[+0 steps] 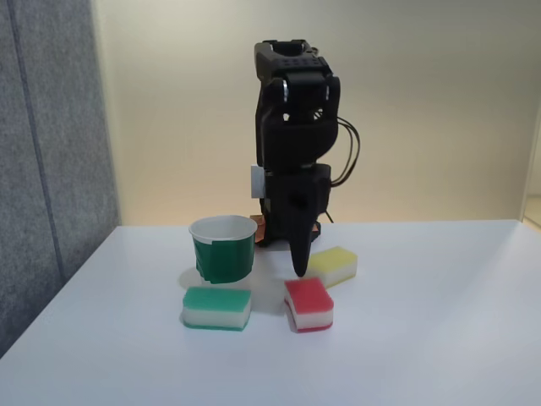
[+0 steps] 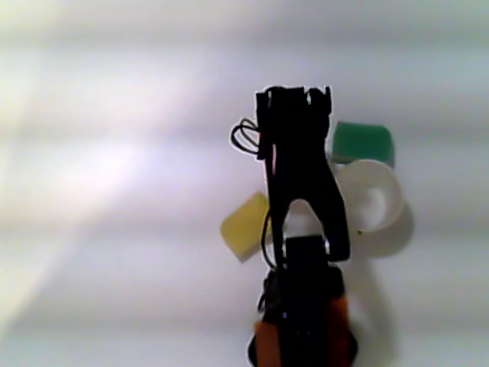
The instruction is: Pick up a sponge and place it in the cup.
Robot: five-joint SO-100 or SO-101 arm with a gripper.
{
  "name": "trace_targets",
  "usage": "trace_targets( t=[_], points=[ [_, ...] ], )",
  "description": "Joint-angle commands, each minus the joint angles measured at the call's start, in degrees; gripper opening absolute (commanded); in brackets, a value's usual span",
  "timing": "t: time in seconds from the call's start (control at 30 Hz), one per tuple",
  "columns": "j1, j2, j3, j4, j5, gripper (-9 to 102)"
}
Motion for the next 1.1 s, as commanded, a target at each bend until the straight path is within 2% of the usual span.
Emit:
trace_targets(
  t=[0.0, 0.1, 0.3, 0.47, 0.7, 0.83, 1.07],
  points=[
    [-0.62, -1.23, -4.48, 0.44, -0.53, 0],
    [-2.02, -2.20, -5.80, 0.97, -5.98, 0],
    [-3.60, -2.20, -6.77, -1.41, -26.10, 0],
    [-3.96, -1.67, -7.91, 0.44, -56.43, 0],
    [-4.66, -2.20, -8.88, -0.70, -87.98, 0],
    [-4.57, -2.11, -8.00, -1.14, -94.92, 0],
    [-4.75, -2.99, -6.68, 0.70, -98.70, 11]
  ],
)
